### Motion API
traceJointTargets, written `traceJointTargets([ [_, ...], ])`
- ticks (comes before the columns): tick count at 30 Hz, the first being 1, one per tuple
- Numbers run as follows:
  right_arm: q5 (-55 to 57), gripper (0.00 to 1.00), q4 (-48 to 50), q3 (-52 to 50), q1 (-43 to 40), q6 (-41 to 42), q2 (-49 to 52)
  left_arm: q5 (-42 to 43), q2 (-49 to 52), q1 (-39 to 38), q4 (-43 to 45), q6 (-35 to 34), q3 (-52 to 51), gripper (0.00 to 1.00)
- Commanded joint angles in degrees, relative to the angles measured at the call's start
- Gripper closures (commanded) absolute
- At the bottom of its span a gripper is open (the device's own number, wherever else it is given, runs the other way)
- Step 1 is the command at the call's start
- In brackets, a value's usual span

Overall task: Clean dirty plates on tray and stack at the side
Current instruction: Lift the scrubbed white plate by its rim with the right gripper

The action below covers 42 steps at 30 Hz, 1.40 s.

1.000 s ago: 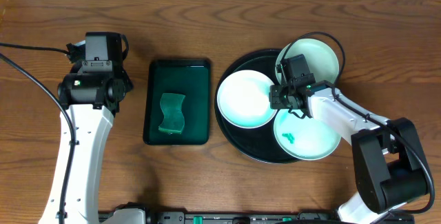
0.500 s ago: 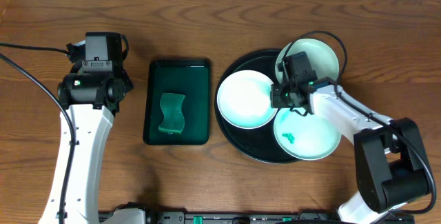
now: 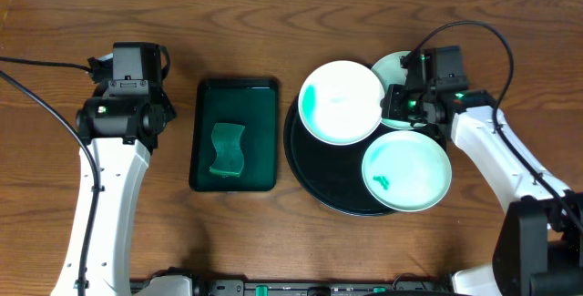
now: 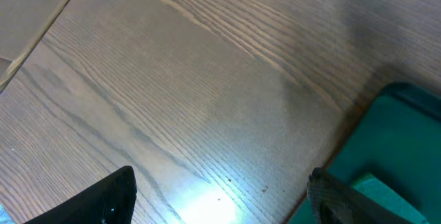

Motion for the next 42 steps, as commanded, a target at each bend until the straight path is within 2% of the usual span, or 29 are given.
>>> traceJointTargets([
  [1, -6.3, 0.99, 0.2, 1.3, -1.2, 3.0, -2.4, -1.4, -0.8, 0.2, -0.3, 0.7, 0.3, 0.20],
  [9, -6.1, 0.99, 3.7, 1.2, 2.3, 9.6, -2.3, -1.4, -0.8, 0.2, -0.3, 0.7, 0.3, 0.20],
  [17, 6.0, 0.99, 11.1, 1.2, 12.7, 19.8, -2.2, -1.4, -0.7, 0.2, -0.3, 0.7, 0.3, 0.20],
  [25, 19.0, 0.99, 18.6, 1.2, 22.0, 24.6, 0.0, -1.4, -0.7, 0.2, -0.3, 0.7, 0.3, 0.20],
  [38, 34.4, 0.99, 30.3, 1.2, 31.4, 24.4, 7.7, -1.4, -0.7, 0.2, -0.3, 0.7, 0.3, 0.20],
  [42, 39.4, 0.99, 33.6, 1.2, 33.4, 16.3, 7.6, -1.4, -0.7, 0.2, -0.3, 0.7, 0.3, 0.20],
])
